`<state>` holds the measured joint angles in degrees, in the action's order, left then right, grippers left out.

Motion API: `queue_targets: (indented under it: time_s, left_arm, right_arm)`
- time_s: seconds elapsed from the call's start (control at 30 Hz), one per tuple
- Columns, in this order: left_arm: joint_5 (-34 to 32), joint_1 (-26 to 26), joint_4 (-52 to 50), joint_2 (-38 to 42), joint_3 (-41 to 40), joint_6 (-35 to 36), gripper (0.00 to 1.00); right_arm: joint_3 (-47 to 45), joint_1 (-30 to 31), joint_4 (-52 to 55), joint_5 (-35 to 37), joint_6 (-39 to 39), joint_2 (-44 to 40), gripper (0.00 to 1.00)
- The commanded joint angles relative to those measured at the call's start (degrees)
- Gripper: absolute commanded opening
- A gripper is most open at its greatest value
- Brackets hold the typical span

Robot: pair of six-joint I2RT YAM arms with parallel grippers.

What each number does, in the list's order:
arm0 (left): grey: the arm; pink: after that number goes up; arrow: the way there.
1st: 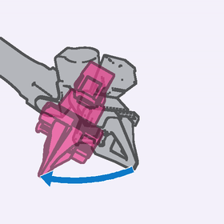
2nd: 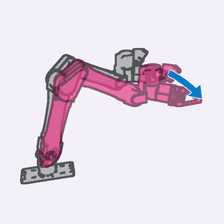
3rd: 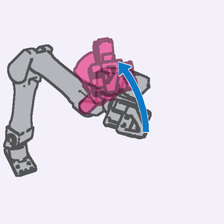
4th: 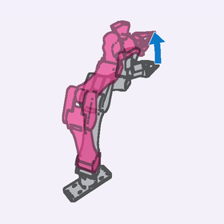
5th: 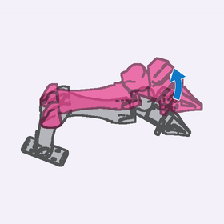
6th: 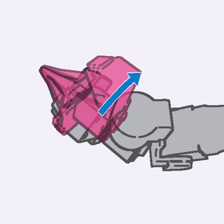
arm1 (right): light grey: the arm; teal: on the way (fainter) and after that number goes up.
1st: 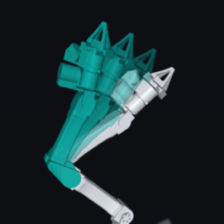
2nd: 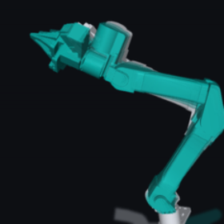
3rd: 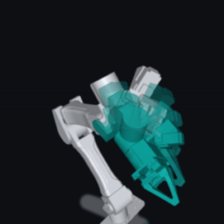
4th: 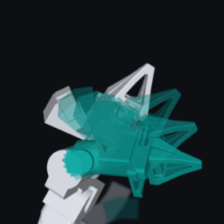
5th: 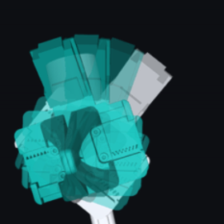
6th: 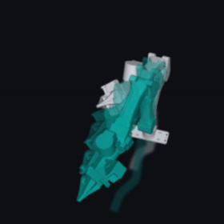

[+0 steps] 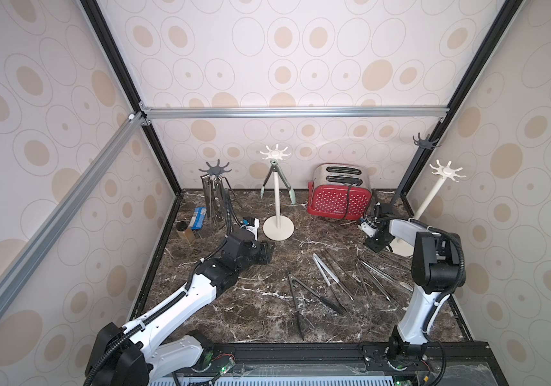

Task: Hang food tongs on kitchen utensil racks
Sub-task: Move the food tongs to the center of the board.

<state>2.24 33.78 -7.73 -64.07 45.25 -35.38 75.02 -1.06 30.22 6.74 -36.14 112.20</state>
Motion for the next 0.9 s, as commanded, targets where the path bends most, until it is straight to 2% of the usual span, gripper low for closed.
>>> queue_targets:
  time_s: [0.0,0.23,0.87]
  left_arm:
    - [-0.84,-0.43,0.81,-0.18,1.59,0.04,0.5]
    - [-1.1,-0.4,0.82,0.06,1.21,0.22,0.5]
    - [0.76,-0.41,1.67,-3.25,3.06,-0.56,0.49]
  right_arm:
    - [2.0,1.06,1.04,-4.55,2.28,2.55,0.3]
    - [3.19,-0.53,5.58,-0.46,-1.95,3.74,0.3]
    - [-0.94,-6.25,11.69,-1.91,-4.48,2.59,0.3]
